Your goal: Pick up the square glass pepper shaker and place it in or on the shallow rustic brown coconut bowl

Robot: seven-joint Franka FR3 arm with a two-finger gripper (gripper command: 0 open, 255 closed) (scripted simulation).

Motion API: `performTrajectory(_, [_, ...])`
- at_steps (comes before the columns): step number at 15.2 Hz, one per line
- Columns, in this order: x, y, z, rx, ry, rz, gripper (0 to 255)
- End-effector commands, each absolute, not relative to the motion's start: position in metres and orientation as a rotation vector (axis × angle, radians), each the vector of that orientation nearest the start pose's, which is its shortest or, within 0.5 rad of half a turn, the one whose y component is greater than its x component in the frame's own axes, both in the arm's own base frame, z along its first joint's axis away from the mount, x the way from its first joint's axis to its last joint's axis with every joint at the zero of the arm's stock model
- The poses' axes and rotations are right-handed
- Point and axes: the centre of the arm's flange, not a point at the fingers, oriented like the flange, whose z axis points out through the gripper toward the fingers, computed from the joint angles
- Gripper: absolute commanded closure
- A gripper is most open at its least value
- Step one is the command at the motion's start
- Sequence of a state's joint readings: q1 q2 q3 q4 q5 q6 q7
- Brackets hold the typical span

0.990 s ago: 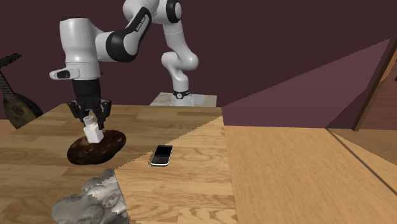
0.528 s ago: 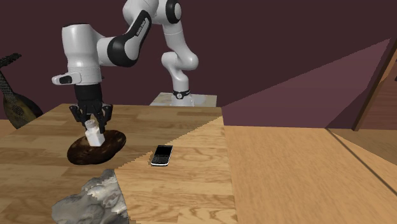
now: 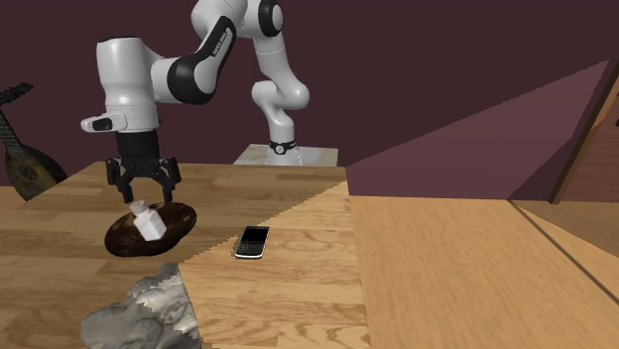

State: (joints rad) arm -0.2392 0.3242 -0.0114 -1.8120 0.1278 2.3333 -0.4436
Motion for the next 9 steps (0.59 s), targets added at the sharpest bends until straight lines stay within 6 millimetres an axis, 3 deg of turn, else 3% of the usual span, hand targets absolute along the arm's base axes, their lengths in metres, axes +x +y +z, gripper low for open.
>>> performTrajectory(1, [0.632, -0.16, 0.395, -3.094, -0.178, -0.339, 0])
performTrajectory(4, [0.624, -0.162, 0.431, -3.094, -0.178, -0.339, 0])
performTrajectory(9, [0.624, -0.162, 0.431, -3.094, -0.178, -0.339, 0])
